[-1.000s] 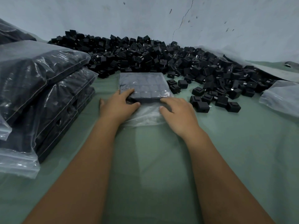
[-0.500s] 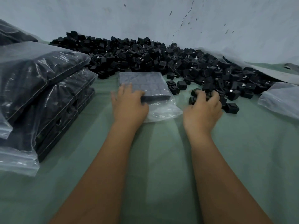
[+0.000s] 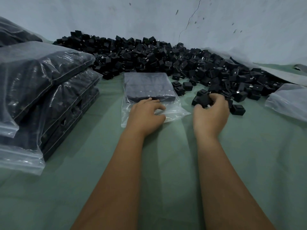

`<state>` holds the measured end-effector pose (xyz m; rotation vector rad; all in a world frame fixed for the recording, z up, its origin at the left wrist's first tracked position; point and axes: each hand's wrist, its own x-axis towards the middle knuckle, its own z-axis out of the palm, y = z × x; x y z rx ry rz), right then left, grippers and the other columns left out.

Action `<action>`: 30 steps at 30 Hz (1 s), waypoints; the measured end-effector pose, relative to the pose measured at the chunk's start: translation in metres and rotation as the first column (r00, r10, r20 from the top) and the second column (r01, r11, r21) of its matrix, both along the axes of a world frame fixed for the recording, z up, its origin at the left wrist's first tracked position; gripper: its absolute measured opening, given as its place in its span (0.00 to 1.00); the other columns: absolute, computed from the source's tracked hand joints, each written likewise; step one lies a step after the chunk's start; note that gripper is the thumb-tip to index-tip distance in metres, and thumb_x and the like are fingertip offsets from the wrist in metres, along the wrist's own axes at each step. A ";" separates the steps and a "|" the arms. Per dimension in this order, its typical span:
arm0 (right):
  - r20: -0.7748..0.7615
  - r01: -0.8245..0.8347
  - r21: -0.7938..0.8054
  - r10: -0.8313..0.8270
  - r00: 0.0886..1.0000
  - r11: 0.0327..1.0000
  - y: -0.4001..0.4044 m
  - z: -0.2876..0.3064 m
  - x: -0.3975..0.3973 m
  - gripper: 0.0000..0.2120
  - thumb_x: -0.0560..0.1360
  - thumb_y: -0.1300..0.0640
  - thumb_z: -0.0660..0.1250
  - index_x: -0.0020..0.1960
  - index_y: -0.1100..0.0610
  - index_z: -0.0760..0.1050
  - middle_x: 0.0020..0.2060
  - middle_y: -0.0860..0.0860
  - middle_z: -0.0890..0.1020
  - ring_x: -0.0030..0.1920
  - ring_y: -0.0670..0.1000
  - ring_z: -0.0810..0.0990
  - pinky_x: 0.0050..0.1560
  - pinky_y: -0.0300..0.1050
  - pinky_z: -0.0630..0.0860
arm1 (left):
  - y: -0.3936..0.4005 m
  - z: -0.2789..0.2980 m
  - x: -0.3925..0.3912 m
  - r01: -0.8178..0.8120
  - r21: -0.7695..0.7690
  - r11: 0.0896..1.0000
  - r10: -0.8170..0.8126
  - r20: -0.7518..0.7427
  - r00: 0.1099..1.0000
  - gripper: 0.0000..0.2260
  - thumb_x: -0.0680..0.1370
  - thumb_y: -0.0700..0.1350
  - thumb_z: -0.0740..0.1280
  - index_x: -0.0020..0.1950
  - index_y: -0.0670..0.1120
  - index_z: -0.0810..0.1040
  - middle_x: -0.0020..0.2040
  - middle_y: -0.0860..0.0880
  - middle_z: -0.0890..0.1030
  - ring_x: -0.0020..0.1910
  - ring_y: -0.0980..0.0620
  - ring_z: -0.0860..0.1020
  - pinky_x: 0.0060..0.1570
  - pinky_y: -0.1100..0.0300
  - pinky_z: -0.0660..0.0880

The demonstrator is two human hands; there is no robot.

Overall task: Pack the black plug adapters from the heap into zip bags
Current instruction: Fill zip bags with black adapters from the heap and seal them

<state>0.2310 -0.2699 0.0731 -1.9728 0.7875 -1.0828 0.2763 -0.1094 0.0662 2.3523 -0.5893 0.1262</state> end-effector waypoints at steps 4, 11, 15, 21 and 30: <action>0.197 -0.352 -0.177 0.384 0.902 0.919 0.048 0.009 -0.012 0.15 0.65 0.61 0.67 0.51 0.52 0.72 0.47 0.47 0.75 0.48 0.50 0.74 0.48 0.41 0.72 | -0.001 0.001 0.001 0.003 -0.044 0.999 -0.003 -0.005 1.000 0.10 0.76 0.45 0.67 0.55 0.54 0.83 0.62 0.54 0.80 0.66 0.54 0.73 0.67 0.57 0.67; 0.149 -0.597 -0.009 0.591 0.793 0.803 0.103 0.004 -0.011 0.08 0.66 0.54 0.61 0.44 0.51 0.67 0.38 0.47 0.75 0.36 0.49 0.73 0.35 0.43 0.70 | 0.018 0.014 -0.009 -0.131 -0.485 0.865 0.089 -0.109 0.990 0.16 0.72 0.35 0.68 0.32 0.55 0.79 0.28 0.59 0.80 0.28 0.63 0.77 0.28 0.69 0.72; 0.012 -0.534 -0.059 0.536 0.844 0.843 0.092 0.000 -0.010 0.05 0.71 0.54 0.60 0.45 0.50 0.65 0.40 0.45 0.74 0.40 0.47 0.73 0.36 0.45 0.69 | 0.020 0.017 0.000 -0.300 -0.532 0.792 0.244 -0.176 0.954 0.07 0.74 0.45 0.73 0.36 0.55 0.82 0.33 0.59 0.82 0.34 0.64 0.79 0.38 0.63 0.75; -0.328 -0.460 -0.368 0.350 0.877 0.808 0.091 -0.012 -0.002 0.15 0.72 0.53 0.69 0.55 0.56 0.69 0.49 0.52 0.78 0.51 0.54 0.72 0.42 0.45 0.66 | 0.025 0.032 -0.009 -0.064 -0.566 0.822 -0.004 -0.118 0.993 0.04 0.74 0.40 0.74 0.39 0.47 0.84 0.34 0.51 0.84 0.35 0.56 0.82 0.38 0.64 0.79; -0.334 -0.543 -0.175 0.470 0.817 0.821 0.088 -0.006 -0.002 0.09 0.70 0.47 0.69 0.38 0.52 0.74 0.35 0.43 0.76 0.47 0.53 0.75 0.49 0.49 0.72 | 0.046 0.027 0.004 -0.503 -0.726 0.468 0.376 -0.352 0.857 0.14 0.80 0.45 0.60 0.37 0.49 0.81 0.40 0.53 0.83 0.39 0.59 0.78 0.40 0.66 0.72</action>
